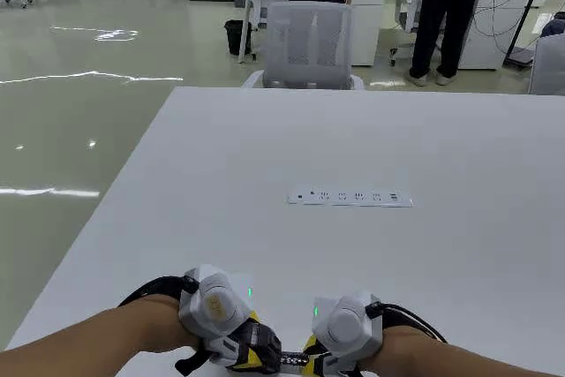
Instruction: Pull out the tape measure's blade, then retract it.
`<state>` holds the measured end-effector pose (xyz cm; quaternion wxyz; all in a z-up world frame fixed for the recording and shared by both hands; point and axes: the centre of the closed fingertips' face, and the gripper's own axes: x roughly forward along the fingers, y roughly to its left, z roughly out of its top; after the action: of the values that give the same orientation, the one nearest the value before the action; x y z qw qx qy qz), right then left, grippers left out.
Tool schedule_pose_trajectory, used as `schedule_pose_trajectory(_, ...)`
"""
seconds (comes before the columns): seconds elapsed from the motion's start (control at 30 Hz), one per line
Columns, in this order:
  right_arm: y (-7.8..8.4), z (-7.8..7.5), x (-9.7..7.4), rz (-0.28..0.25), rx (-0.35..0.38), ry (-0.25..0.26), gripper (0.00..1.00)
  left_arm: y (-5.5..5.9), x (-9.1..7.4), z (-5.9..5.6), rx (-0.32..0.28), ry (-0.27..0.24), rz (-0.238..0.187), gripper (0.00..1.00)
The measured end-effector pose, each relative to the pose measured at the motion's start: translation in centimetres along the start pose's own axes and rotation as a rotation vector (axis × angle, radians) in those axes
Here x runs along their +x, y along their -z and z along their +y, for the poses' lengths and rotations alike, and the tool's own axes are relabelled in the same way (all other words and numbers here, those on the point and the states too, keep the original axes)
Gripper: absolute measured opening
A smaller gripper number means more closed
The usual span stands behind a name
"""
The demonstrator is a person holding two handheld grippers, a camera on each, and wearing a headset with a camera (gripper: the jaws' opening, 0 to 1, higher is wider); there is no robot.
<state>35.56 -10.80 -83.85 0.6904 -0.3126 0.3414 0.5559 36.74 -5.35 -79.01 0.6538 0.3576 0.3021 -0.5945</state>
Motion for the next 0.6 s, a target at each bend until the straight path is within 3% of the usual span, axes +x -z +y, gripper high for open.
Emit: schedule_pose_trajectory(0.6, 3.4, -0.1, -3.3, 0.001, 0.035, 0.01, 0.11, -0.1, 0.0, 0.0, 0.007, 0.001, -0.005, 0.28)
